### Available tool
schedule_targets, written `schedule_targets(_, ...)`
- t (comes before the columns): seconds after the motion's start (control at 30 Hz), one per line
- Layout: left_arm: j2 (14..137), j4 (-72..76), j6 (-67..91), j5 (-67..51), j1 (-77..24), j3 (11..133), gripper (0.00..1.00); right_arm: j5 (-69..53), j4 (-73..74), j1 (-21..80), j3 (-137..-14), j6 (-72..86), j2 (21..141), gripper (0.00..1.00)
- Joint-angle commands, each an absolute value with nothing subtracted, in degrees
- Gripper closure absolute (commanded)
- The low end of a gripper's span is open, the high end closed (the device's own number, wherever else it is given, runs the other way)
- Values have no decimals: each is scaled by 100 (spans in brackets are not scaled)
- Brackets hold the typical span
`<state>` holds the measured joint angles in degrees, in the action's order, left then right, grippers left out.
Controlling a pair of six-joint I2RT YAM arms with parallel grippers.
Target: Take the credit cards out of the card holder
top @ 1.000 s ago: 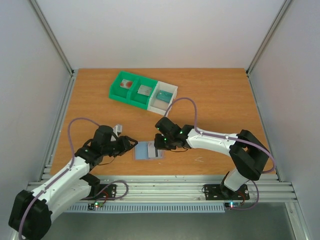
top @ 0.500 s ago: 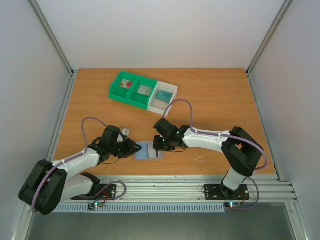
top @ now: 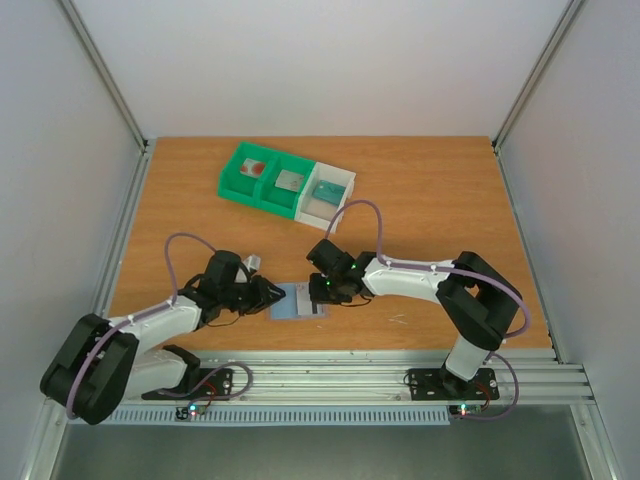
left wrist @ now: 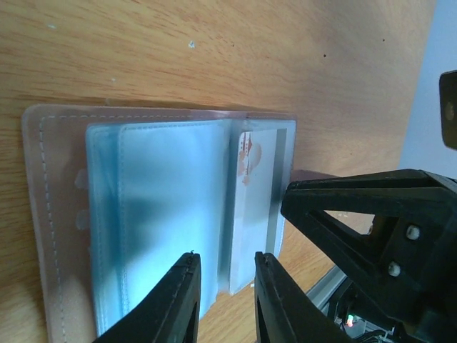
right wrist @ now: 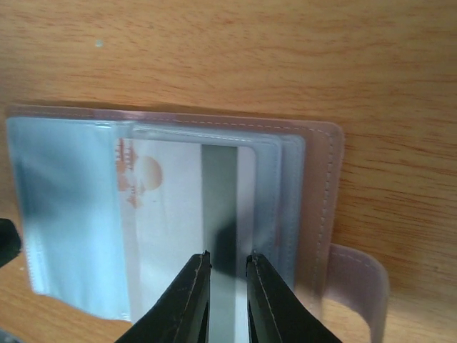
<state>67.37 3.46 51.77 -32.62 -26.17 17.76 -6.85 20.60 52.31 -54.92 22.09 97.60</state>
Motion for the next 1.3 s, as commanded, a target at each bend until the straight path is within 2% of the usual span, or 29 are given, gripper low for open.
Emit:
schedule_targets(0.0,6991,931,5092,-3317,-2646,1793,77,-459,2287,5211,-5422,2166,9905,85)
schedule_targets(0.43,8054,2222,5518,-3226,-3074,1790,79,-615,2006,5212,-5160,2238,9853,93)
schedule_targets(1.0,8794,3285,5941,-3196,-3129,1626,84,-617,1962,5212,-5066,2300,9765,93)
schedule_targets(1.2,8801,3479,6075,-3278,-3128,1591,98,-604,1947,5212,-5037,2318,9774,93)
schedule_targets(1.27,8745,3429,6067,-3274,-3126,1586,100,-604,1947,5212,-5041,2328,9781,93)
